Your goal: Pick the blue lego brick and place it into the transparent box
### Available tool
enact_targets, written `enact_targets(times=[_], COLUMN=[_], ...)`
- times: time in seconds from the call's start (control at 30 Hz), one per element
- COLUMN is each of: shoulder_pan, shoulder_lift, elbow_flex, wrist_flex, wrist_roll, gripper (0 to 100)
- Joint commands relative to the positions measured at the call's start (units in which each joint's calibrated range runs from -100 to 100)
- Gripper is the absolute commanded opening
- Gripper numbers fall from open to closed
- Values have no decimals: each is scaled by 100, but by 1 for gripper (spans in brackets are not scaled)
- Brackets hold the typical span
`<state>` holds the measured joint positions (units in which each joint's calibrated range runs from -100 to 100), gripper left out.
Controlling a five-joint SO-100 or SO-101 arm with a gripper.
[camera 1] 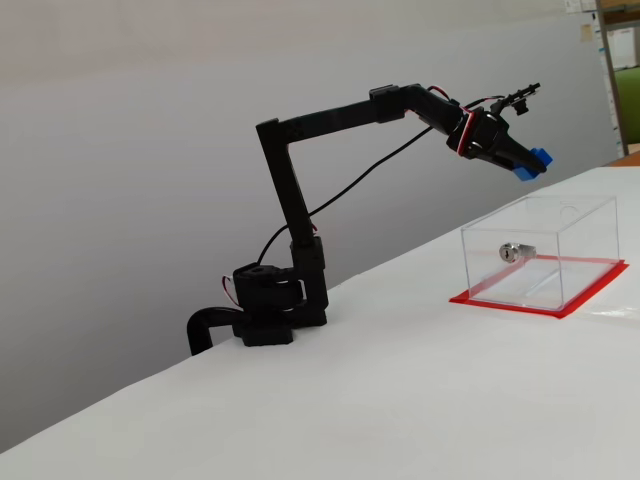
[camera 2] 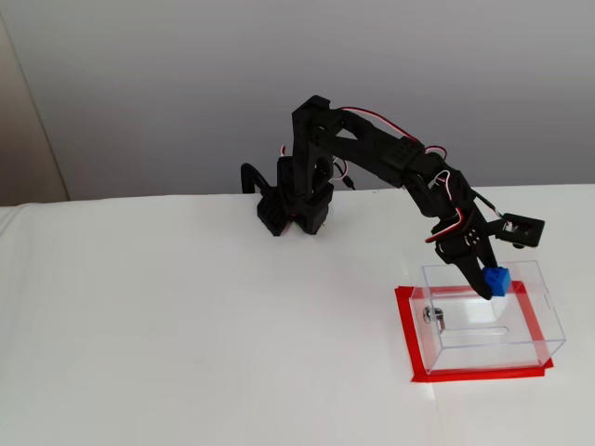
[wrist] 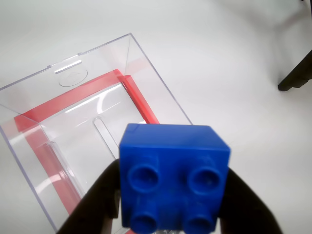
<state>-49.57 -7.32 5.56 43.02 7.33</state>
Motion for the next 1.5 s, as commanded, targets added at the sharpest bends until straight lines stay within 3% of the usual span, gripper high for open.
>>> enact_targets(times=[0.0,0.1,0.3,1.27,1.37,1.47], shoulder_pan=[-37,-37,-45,-52,-52,-59], shoulder_lift=[-45,-45,-45,-70,-70,-96], elbow_flex=[-384,-366,-339,-339,-339,-330], wrist_flex=[-28,-28,-28,-28,-28,-20], wrist_roll=[-28,-28,-28,-23,-23,-18], gripper=[11,13,29,29,25,10])
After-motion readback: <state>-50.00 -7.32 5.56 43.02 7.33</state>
